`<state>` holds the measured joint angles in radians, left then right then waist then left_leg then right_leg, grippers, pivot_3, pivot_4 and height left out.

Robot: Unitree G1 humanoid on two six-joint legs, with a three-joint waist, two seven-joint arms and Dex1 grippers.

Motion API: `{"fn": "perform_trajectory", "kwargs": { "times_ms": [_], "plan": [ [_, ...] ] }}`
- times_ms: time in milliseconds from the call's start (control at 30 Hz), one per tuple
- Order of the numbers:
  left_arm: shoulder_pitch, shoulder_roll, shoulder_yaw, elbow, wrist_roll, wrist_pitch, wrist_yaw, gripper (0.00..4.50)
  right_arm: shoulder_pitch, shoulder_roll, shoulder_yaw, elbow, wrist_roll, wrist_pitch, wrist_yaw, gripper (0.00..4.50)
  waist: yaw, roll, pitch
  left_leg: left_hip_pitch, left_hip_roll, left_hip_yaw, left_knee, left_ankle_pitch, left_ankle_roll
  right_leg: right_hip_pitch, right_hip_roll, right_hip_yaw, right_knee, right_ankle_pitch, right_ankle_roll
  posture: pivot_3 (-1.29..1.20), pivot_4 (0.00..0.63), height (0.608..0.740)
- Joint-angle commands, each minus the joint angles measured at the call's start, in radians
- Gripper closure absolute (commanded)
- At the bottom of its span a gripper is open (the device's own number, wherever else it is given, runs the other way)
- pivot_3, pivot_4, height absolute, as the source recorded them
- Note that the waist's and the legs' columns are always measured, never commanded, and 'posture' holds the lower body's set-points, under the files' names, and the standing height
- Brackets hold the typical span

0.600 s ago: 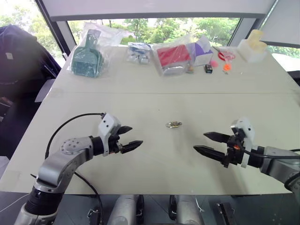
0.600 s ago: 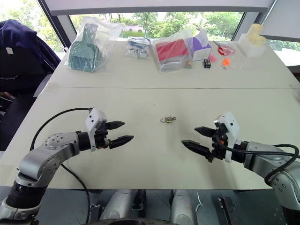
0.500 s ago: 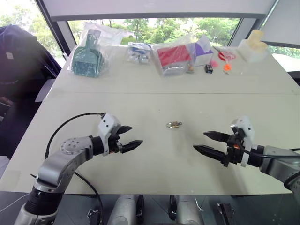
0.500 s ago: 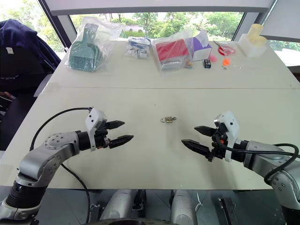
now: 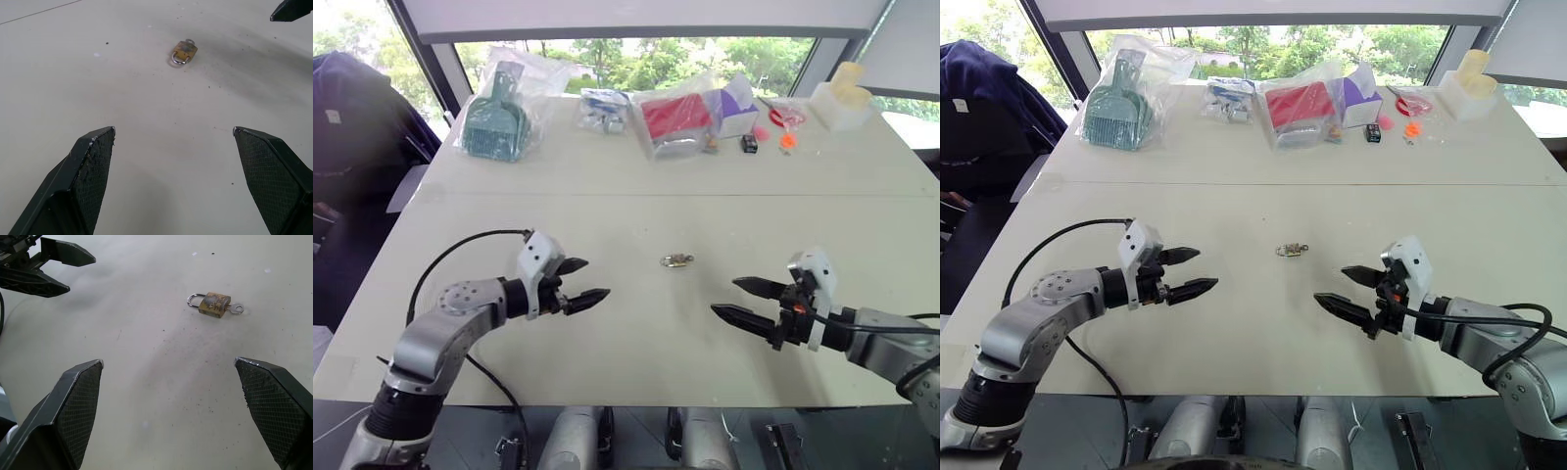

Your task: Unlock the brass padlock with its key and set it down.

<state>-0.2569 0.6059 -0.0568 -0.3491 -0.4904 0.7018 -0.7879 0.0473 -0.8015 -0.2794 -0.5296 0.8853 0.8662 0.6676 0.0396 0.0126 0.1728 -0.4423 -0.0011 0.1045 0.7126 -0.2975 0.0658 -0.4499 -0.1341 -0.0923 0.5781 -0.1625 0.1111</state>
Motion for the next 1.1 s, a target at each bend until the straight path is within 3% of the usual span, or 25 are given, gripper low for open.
{"fn": "perform_trajectory", "kwargs": {
  "times_ms": [33,233,433,633,800,1100],
  "plan": [
    [-0.093,0.02,-0.019,0.047,0.016,-0.044,-0.063,0.47,-0.042,0.009,0.006,-0.01,0.0,-0.008,-0.009,0.05,0.0,0.0,0.0,0.0,0.0,0.0,0.0,0.0,0.0,0.0,0.0,0.0,0.0,0.0,0.0,0.0,0.15,0.735],
    [-0.437,-0.015,-0.21,0.41,0.187,-0.216,-0.252,0.47,-0.028,0.004,-0.026,-0.001,-0.021,-0.015,-0.029,0.05,0.004,0.0,0.0,-0.001,-0.001,0.001,0.001,0.0,0.0,0.0,0.0,0.0,-0.001,0.0,0.0,0.0,0.15,0.735],
    [-0.729,-0.218,-0.348,0.901,0.368,-0.475,-0.353,0.47,0.007,0.018,-0.031,-0.007,-0.076,-0.048,-0.052,0.05,0.001,-0.001,0.001,-0.002,-0.002,0.001,0.001,0.001,0.005,0.001,0.0,0.0,-0.002,0.0,0.0,0.0,0.15,0.735],
    [-0.873,-0.411,-0.382,1.262,0.477,-0.594,-0.379,0.47,0.031,0.089,-0.039,-0.062,-0.089,-0.062,-0.132,0.05,-0.001,-0.002,0.001,-0.002,-0.001,0.001,0.001,0.001,0.006,0.0,0.0,0.0,-0.001,0.0,0.0,0.0,0.15,0.735],
    [-0.913,-0.495,-0.366,1.391,0.535,-0.604,-0.348,0.47,0.056,0.123,-0.039,-0.088,-0.1,-0.071,-0.163,0.05,-0.001,-0.003,0.002,-0.002,-0.001,0.001,0.001,0.001,0.006,0.0,0.0,0.0,-0.001,0.0,0.001,0.0,0.15,0.735],
    [-0.855,-0.538,-0.379,1.378,0.606,-0.6,-0.342,0.47,0.047,0.143,-0.029,-0.081,-0.112,-0.092,-0.188,0.05,0.002,-0.003,0.001,-0.001,-0.001,0.0,0.003,0.0,0.007,0.002,-0.001,0.0,-0.001,0.0,0.001,0.0,0.15,0.735]
  ]
}}
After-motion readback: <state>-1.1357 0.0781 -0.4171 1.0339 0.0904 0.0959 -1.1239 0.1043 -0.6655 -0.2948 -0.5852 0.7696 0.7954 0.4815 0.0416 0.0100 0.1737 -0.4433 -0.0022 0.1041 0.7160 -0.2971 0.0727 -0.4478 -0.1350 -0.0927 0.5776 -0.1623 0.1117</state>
